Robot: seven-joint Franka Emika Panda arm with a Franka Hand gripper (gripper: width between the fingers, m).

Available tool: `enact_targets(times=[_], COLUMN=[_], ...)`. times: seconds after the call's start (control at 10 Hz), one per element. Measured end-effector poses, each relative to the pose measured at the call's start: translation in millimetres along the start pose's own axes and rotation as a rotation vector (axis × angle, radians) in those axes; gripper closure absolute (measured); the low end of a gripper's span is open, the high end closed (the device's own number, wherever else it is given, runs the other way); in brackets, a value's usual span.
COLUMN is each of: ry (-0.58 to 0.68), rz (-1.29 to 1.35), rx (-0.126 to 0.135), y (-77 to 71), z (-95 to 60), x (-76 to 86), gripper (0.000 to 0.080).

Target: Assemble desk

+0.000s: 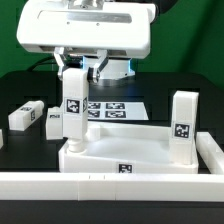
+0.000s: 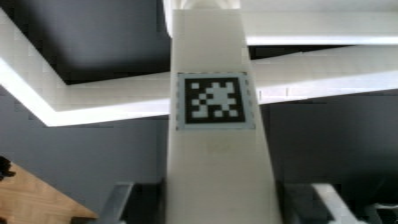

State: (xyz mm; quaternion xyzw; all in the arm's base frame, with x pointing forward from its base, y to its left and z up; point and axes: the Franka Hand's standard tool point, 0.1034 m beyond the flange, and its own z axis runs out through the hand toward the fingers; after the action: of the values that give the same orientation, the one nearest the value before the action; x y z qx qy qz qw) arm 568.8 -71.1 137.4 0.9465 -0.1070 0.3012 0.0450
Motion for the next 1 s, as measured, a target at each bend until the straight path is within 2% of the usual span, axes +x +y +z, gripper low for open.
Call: enact_targets(times=[0.3, 0.8, 1.0], ry=[-0.001, -0.002, -0.003], rz=[0.000, -0.014, -0.014], rx=[0.001, 0.013, 0.013], y=[-0.8, -12.6, -12.5], z=[1.1, 0.4, 0.7], x=[1.3, 0.5, 0.1], gripper=[0.0509, 0.0509, 0.0509])
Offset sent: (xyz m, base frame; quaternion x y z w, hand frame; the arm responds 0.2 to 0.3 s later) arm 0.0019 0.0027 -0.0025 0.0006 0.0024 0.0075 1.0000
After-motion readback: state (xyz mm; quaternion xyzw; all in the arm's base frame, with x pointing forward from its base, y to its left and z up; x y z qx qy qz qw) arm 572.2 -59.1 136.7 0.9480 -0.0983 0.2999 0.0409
